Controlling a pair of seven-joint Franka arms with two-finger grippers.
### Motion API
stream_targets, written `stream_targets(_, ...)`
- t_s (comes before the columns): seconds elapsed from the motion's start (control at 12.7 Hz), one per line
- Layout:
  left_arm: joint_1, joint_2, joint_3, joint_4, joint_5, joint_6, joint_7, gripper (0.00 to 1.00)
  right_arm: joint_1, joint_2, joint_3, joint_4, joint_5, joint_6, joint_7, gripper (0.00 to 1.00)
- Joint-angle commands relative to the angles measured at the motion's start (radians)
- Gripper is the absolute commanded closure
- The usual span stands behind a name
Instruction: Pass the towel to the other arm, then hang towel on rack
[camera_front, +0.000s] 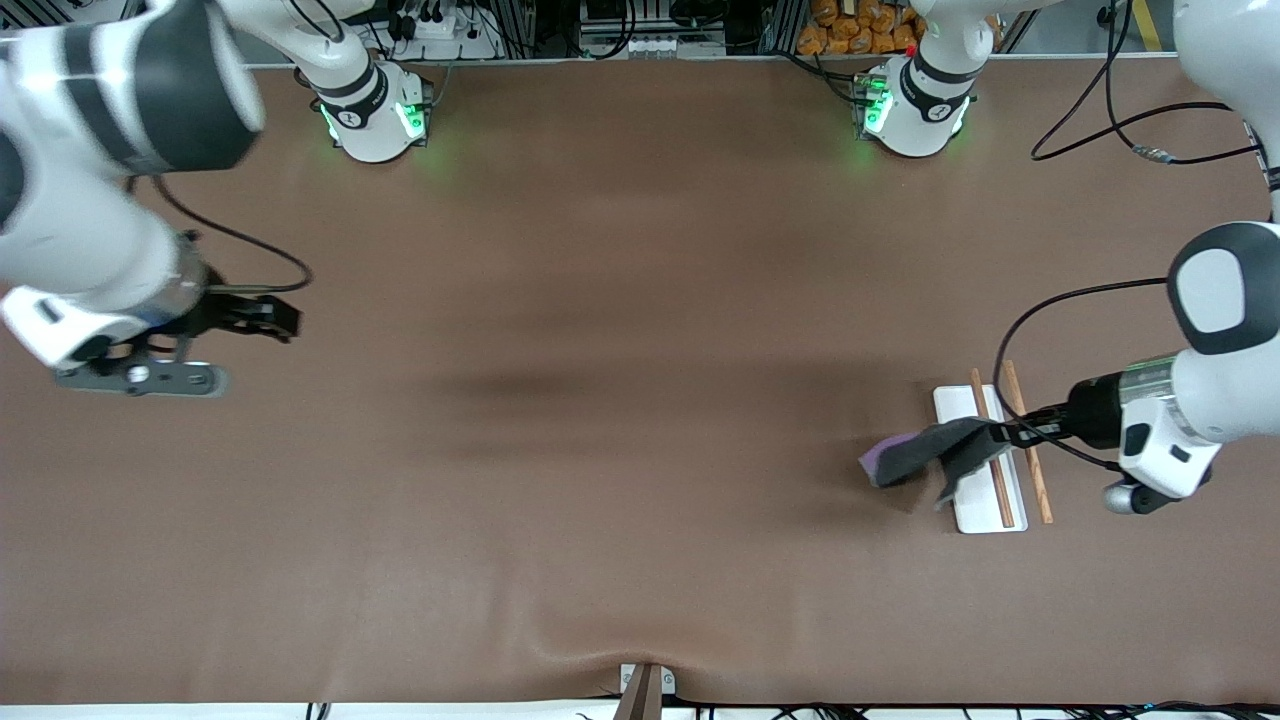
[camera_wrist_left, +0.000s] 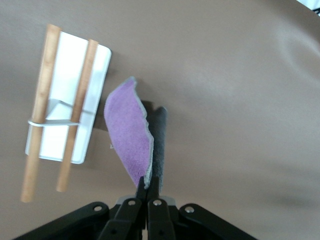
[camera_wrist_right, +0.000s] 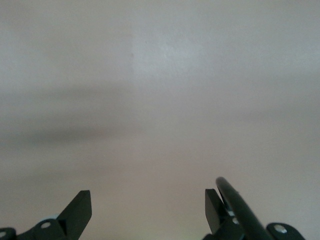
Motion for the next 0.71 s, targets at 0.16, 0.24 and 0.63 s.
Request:
stream_targets(0.16, 0.086, -0.016, -0.006, 0.006, 0.023, -0.061, 0.127, 1.0, -0.133, -0.145, 0.019, -0.177, 0.031, 0.009, -0.184, 0.0)
stream_targets(0.24, 0.106, -0.016, -0.004, 0.006, 0.023, -0.069, 0.165, 1.0, -0.144, -0.165, 0.019, -0.194, 0.031, 0.008, -0.204, 0.0)
stream_targets(0.63, 0.191, -0.023, -0.004, 0.004, 0.023, -0.101, 0.321, 1.0, -0.193, -0.219, 0.019, -0.236, 0.031, 0.009, -0.243, 0.0)
